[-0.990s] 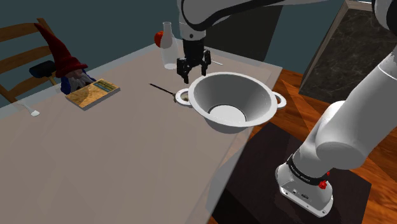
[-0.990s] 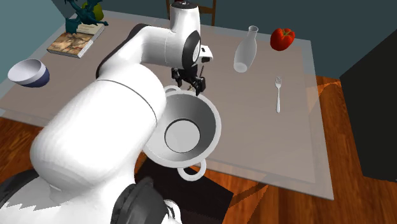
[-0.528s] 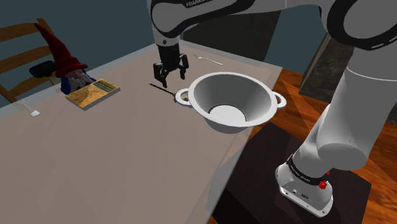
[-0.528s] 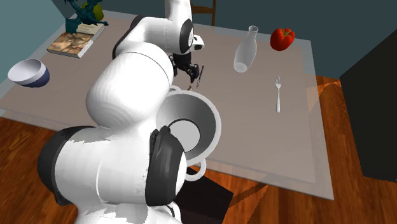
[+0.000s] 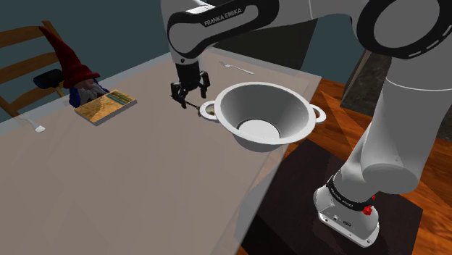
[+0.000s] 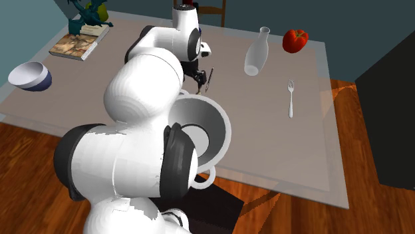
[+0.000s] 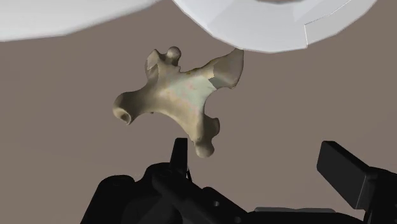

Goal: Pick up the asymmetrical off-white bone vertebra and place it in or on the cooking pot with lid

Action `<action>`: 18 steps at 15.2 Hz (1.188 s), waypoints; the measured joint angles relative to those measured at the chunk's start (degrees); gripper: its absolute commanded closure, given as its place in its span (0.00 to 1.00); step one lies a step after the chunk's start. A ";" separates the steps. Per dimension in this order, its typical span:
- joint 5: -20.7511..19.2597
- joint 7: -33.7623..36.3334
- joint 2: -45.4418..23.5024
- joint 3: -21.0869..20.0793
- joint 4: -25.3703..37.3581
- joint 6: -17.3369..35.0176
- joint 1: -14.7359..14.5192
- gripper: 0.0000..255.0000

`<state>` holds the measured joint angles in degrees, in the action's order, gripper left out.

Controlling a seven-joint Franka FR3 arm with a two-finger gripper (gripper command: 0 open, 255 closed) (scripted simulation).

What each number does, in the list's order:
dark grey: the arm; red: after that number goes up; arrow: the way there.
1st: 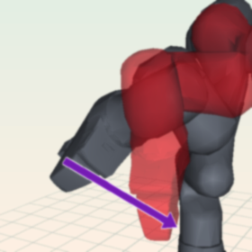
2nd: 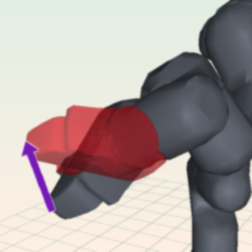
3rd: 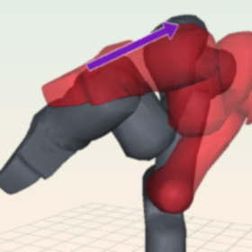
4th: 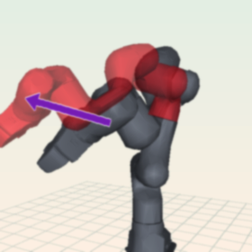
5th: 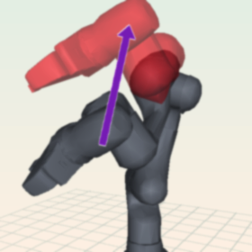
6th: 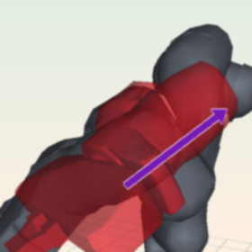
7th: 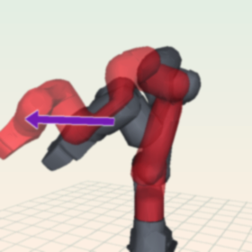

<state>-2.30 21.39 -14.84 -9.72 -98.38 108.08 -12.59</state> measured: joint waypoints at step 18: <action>-0.04 0.04 -0.19 0.01 -0.96 1.17 0.00 0.00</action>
<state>-2.34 21.43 -15.02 -9.71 -99.34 109.25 -12.59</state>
